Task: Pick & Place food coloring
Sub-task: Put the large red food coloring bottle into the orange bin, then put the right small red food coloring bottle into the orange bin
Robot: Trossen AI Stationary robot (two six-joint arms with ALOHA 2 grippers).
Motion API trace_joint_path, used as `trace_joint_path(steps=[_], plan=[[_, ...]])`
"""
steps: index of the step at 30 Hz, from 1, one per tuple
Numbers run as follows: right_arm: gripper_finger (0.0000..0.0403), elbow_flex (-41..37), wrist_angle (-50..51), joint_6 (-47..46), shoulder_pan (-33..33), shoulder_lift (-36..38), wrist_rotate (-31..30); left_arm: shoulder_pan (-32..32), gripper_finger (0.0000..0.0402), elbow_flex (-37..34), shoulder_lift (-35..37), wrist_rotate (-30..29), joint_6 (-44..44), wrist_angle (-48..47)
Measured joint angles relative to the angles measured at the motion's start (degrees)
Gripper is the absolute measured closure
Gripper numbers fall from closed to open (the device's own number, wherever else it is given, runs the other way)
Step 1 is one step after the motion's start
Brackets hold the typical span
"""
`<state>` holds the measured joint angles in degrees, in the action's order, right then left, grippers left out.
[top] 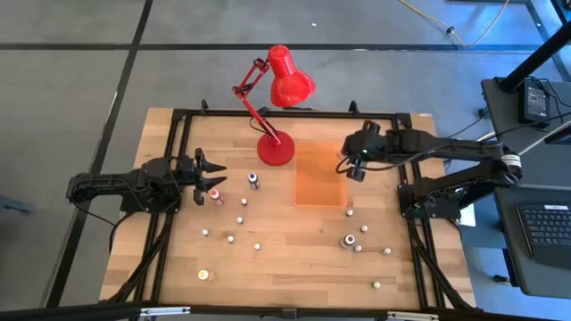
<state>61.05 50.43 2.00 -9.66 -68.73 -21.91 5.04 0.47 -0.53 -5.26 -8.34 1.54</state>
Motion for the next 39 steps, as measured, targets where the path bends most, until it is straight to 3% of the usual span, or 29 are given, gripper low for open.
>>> trace_joint_path(steps=[8, 24, 33, 39], plan=[[0.0287, -0.43, -5.18, 6.99, -8.24, -9.1, 5.83, 0.0, 0.024, 0.02, 0.01, 0.0, -0.07, 0.0], [0.0286, -0.43, -10.06, 10.48, -13.93, -19.21, 6.13, 0.0, 0.0238, 0.0, -0.01, 0.0, 0.07, 0.0], [0.0174, -0.43, -9.91, 10.34, -14.17, -20.62, 3.89, 0.0, 0.0239, 0.02, 0.0, 0.0, 0.05, 0.02], [0.0153, -0.43, -9.68, 10.4, -14.17, -18.76, 3.55, 0.0, 0.0238, 0.01, -0.01, 0.0, 0.06, 0.02]])
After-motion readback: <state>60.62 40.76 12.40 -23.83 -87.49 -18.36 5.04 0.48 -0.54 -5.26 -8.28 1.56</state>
